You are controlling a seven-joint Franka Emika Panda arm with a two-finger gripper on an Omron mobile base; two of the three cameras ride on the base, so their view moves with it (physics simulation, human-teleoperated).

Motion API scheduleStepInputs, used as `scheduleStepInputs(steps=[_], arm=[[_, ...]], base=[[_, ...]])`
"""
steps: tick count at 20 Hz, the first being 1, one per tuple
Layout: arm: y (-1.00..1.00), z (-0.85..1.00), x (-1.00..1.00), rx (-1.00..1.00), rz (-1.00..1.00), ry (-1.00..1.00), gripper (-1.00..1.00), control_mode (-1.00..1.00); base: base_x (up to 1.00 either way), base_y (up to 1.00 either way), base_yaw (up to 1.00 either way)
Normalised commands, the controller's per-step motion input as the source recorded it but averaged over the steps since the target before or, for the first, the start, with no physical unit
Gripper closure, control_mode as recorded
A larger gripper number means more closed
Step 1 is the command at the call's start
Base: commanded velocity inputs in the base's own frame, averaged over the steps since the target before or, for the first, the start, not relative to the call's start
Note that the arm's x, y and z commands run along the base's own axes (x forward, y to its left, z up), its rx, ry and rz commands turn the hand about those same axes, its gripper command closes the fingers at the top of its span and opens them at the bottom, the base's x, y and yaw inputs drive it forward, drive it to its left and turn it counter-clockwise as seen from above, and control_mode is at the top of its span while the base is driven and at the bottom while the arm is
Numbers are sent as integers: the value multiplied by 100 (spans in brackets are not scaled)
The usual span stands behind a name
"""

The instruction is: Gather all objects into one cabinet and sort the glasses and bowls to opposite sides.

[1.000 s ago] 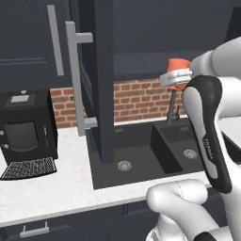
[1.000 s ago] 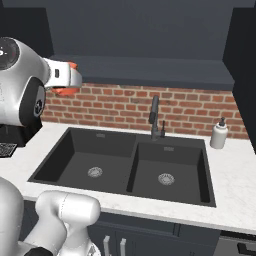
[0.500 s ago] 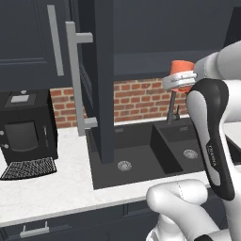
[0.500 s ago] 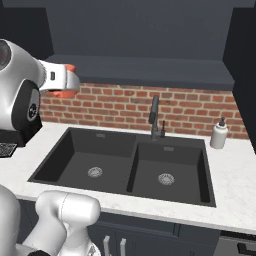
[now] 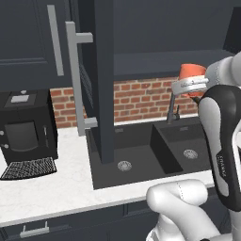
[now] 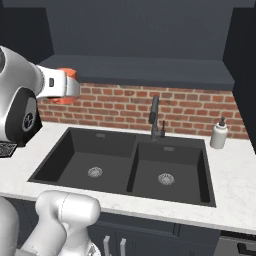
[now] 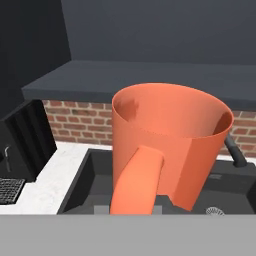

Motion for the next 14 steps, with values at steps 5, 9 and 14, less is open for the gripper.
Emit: scheduleStepInputs(steps=[5, 9, 14], arm=[[-2, -7, -13, 0, 0, 2, 100, -100], [-3, 0, 0, 0, 0, 0, 100, -100], [0, 0, 0, 0, 0, 0, 100, -100]], base=[[0, 0, 0], [0, 0, 0], [0, 0, 0]])
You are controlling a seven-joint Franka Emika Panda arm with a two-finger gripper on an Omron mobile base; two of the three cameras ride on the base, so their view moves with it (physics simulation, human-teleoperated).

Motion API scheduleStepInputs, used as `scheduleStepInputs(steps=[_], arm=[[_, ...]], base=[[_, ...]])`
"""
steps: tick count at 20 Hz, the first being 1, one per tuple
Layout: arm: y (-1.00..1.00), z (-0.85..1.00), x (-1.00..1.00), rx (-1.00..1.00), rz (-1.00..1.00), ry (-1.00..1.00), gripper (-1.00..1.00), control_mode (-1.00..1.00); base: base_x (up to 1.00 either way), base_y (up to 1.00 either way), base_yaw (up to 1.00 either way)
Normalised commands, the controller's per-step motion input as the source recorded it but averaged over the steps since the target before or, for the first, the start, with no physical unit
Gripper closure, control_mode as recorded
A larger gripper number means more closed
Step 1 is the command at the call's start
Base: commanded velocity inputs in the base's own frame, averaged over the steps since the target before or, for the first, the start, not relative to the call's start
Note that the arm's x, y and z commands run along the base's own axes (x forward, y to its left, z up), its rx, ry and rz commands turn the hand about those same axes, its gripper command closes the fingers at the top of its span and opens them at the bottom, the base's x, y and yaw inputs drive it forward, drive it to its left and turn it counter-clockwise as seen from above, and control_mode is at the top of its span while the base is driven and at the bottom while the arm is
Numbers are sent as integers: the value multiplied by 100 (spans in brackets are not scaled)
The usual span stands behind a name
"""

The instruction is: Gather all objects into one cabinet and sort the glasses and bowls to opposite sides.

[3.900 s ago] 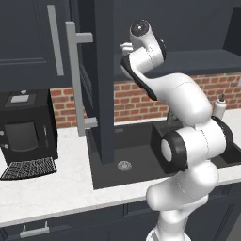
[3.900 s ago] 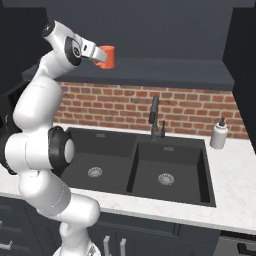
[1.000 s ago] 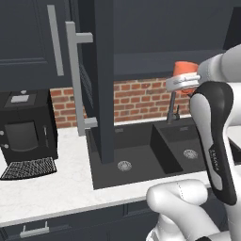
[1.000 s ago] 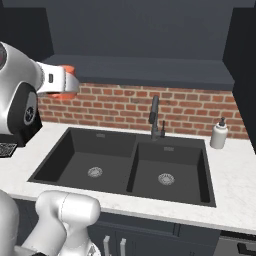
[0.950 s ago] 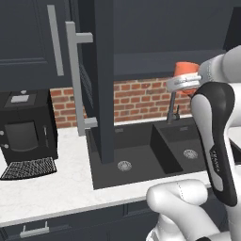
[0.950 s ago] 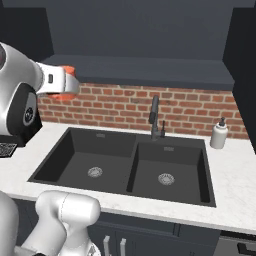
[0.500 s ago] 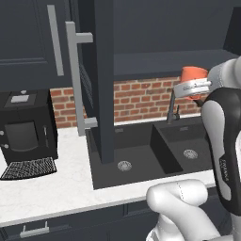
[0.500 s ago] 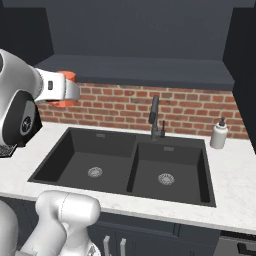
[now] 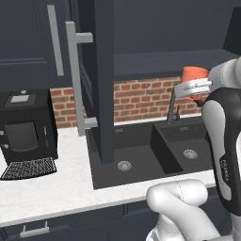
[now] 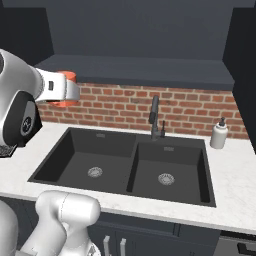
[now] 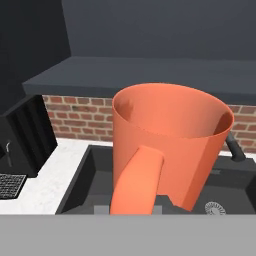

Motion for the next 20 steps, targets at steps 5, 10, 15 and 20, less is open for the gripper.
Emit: scheduleStepInputs(steps=[5, 10, 15, 20], arm=[[0, -1, -3, 0, 0, 0, 100, 100], [0, 0, 0, 0, 0, 0, 100, 100], [0, 0, 0, 0, 0, 0, 100, 100], [0, 0, 0, 0, 0, 0, 100, 100]], base=[[-42, -2, 0], [-91, -23, 0], [-79, -38, -2], [-50, -55, -6]])
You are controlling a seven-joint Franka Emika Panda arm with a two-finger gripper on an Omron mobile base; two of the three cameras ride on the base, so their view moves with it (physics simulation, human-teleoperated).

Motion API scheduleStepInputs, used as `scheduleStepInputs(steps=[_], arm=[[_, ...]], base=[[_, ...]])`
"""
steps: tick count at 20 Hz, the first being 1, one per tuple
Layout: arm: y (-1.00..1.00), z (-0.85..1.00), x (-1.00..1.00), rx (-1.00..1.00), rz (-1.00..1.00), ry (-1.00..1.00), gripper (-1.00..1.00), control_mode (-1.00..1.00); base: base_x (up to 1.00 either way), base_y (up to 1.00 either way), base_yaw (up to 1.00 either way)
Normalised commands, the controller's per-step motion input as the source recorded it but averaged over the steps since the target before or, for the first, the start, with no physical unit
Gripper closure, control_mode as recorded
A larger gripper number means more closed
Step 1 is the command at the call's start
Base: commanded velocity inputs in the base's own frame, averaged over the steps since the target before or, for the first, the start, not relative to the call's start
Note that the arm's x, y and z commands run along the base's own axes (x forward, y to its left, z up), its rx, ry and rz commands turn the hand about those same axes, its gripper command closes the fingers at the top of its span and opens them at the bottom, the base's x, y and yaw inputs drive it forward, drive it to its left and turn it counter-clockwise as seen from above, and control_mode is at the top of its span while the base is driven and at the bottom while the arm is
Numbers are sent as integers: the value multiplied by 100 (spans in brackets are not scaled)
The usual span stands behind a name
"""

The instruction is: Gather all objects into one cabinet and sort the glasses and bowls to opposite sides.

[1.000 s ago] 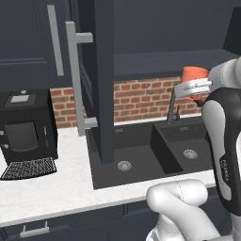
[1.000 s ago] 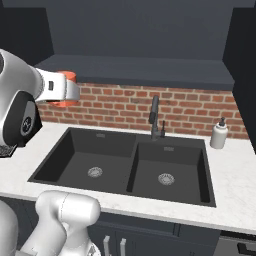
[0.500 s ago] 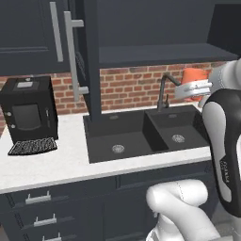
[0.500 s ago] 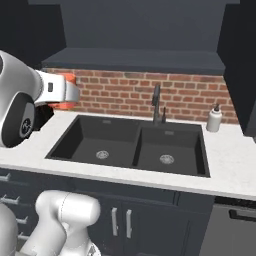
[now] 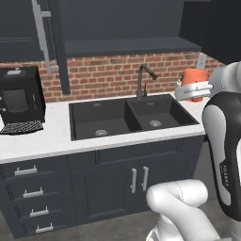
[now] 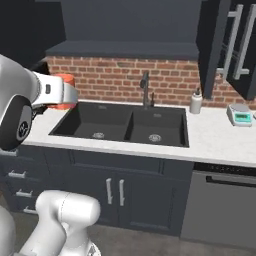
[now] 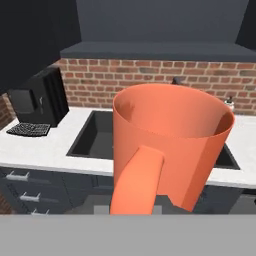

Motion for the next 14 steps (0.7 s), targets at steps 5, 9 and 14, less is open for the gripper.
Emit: scheduleStepInputs(steps=[5, 9, 14], arm=[[0, 0, 0, 0, 0, 0, 100, 100], [0, 0, 0, 0, 0, 0, 100, 100], [0, 0, 0, 0, 0, 0, 100, 100]], base=[[-9, -70, -5], [-2, -78, -1], [-8, -67, -1]])
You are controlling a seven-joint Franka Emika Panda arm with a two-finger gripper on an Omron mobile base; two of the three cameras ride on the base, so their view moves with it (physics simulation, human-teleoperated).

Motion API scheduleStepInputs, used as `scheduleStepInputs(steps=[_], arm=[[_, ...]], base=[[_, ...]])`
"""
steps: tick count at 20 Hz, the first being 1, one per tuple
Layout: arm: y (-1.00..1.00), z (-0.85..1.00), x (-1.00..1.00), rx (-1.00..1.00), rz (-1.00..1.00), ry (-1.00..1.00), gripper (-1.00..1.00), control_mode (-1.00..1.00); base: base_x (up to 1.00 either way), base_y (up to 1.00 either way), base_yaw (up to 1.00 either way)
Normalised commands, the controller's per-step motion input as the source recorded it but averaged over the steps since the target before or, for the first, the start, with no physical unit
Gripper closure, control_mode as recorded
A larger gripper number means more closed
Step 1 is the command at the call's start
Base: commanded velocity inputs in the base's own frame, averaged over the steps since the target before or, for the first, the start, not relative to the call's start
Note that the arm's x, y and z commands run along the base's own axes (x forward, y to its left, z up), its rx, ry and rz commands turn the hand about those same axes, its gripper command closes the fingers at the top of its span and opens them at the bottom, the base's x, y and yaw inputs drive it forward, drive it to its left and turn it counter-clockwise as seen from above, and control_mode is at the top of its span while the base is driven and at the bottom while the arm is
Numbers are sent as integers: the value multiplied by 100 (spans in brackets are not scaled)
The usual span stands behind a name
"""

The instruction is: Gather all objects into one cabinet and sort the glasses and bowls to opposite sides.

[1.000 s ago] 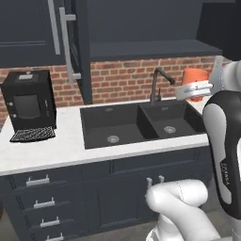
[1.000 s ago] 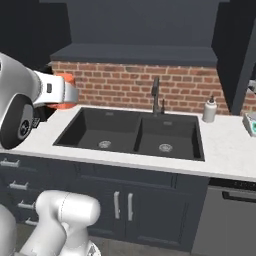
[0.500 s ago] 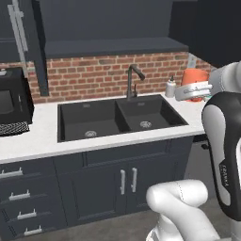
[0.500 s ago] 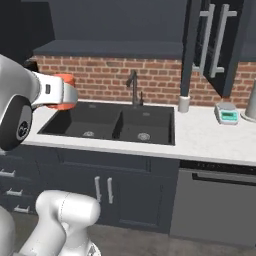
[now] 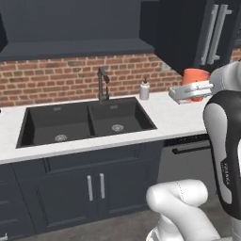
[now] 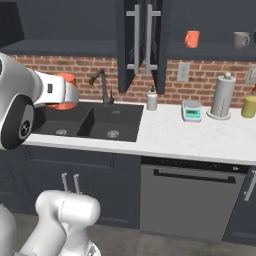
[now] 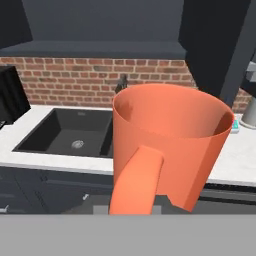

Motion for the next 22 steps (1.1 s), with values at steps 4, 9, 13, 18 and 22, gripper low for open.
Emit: scheduleStepInputs(steps=[4, 9, 13, 18, 22], arm=[[0, 0, 0, 0, 0, 0, 100, 100], [0, 0, 0, 0, 0, 0, 100, 100], [0, 0, 0, 0, 0, 0, 100, 100], [0, 0, 0, 0, 0, 0, 100, 100], [0, 0, 0, 0, 0, 0, 100, 100]], base=[[-11, -57, -2], [-3, -57, -3], [-4, -61, -3], [0, -61, -2], [0, -63, -1]])
